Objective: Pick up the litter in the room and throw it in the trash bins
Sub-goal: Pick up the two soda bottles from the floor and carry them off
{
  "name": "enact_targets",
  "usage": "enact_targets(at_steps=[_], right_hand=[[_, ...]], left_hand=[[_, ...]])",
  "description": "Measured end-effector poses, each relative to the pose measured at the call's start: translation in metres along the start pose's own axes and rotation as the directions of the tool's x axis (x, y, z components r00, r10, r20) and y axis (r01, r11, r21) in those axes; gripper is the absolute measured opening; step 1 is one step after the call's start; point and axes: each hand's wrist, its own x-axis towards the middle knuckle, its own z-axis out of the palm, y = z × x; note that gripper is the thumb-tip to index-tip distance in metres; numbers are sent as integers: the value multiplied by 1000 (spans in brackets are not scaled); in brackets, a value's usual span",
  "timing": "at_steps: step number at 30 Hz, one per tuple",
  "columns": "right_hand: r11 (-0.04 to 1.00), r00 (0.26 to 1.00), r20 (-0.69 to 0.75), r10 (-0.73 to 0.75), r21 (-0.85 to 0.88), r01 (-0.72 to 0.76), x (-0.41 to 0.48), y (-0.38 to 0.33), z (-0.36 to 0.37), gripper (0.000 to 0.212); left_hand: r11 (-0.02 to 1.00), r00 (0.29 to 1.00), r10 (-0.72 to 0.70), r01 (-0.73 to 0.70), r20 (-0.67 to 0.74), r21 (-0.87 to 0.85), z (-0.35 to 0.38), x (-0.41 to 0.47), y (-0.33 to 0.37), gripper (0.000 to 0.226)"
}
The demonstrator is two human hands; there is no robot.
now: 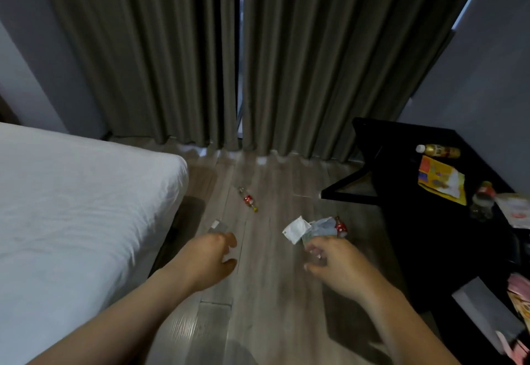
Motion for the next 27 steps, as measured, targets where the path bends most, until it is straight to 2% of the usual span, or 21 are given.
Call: enact_targets(at_steps=[9,15,21,27], right_hand=[[1000,999,50,6,-15,-5,107,-10,-11,24],[1000,997,81,-2,-26,4,204,1,-30,36],[1000,993,121,-16,-14,18,296,22,-60,38],[1000,990,140,10,2,-10,369,42,-77,40]], left_hand=[[997,997,-49,52,65,-51,-12,91,-53,38],[998,997,-52,53,58,-19,-26,178,-78,36],[997,995,-81,81,56,5,-43,270,-95,35],[993,990,-96,102,104,-54,-48,345,-114,34]])
